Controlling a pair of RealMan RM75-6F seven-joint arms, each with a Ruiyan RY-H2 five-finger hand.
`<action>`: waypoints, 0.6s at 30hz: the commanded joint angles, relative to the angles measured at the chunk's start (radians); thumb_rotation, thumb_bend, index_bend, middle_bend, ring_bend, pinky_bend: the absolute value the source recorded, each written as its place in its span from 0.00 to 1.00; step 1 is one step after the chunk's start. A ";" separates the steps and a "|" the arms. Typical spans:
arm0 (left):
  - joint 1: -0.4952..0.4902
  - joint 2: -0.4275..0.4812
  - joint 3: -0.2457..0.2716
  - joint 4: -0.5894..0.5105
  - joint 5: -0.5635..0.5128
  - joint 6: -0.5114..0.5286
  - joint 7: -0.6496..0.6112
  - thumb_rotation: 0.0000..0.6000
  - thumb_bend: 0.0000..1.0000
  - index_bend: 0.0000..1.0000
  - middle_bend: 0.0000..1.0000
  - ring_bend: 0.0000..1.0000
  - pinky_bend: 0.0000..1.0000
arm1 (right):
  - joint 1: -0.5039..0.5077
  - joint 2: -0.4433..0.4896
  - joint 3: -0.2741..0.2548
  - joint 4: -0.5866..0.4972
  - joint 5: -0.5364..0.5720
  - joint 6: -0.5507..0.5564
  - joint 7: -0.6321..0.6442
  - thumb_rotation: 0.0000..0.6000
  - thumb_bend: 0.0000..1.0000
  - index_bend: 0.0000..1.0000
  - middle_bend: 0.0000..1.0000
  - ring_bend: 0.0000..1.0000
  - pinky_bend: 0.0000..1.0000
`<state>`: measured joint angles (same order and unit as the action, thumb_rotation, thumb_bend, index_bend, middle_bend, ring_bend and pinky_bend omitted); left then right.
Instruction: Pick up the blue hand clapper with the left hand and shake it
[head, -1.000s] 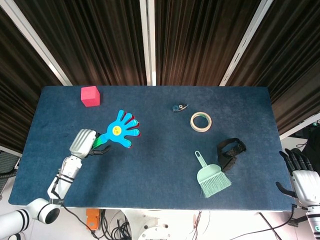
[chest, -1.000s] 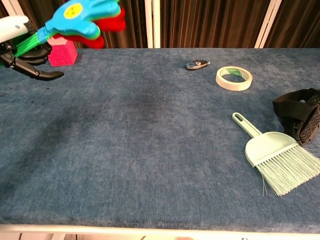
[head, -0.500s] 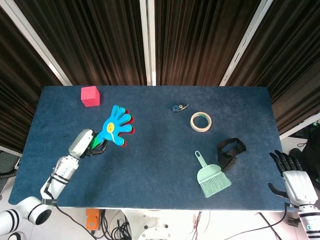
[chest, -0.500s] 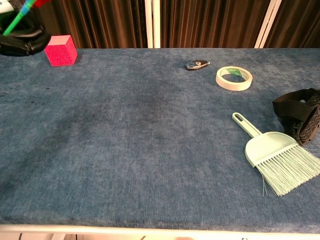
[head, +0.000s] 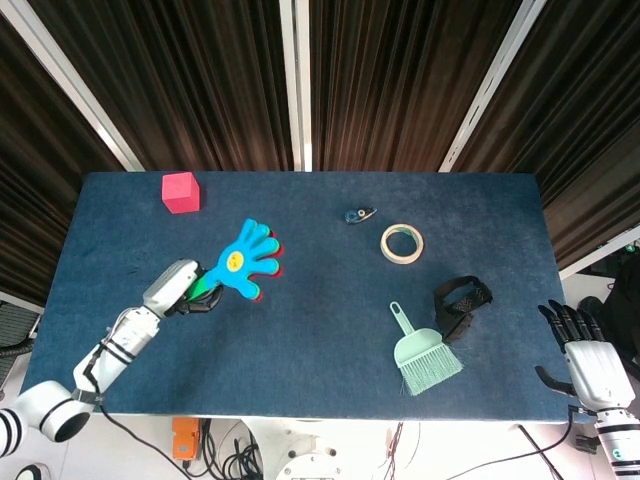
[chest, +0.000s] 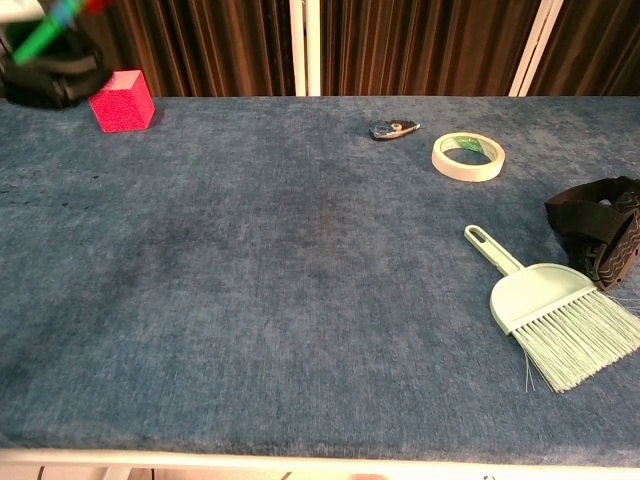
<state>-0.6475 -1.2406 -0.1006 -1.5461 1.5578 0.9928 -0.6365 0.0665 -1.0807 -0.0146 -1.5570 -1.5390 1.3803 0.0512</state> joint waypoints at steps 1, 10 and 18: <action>-0.166 0.121 0.082 -0.043 -0.194 -0.454 0.552 1.00 0.69 1.00 1.00 1.00 1.00 | 0.000 0.003 0.000 -0.001 0.003 -0.001 0.000 1.00 0.17 0.00 0.00 0.00 0.00; -0.108 0.134 -0.057 -0.169 -0.399 -0.298 0.444 1.00 0.68 1.00 1.00 1.00 1.00 | 0.001 0.005 0.003 0.003 0.006 0.004 0.011 1.00 0.18 0.00 0.00 0.00 0.00; 0.059 0.084 -0.282 -0.141 -0.291 0.021 -0.271 1.00 0.68 1.00 1.00 1.00 1.00 | -0.016 0.001 0.019 0.013 -0.007 0.070 0.030 1.00 0.17 0.00 0.00 0.00 0.00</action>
<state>-0.7020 -1.1453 -0.1927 -1.6616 1.2654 0.7399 -0.2427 0.0546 -1.0803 -0.0007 -1.5450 -1.5450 1.4404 0.0770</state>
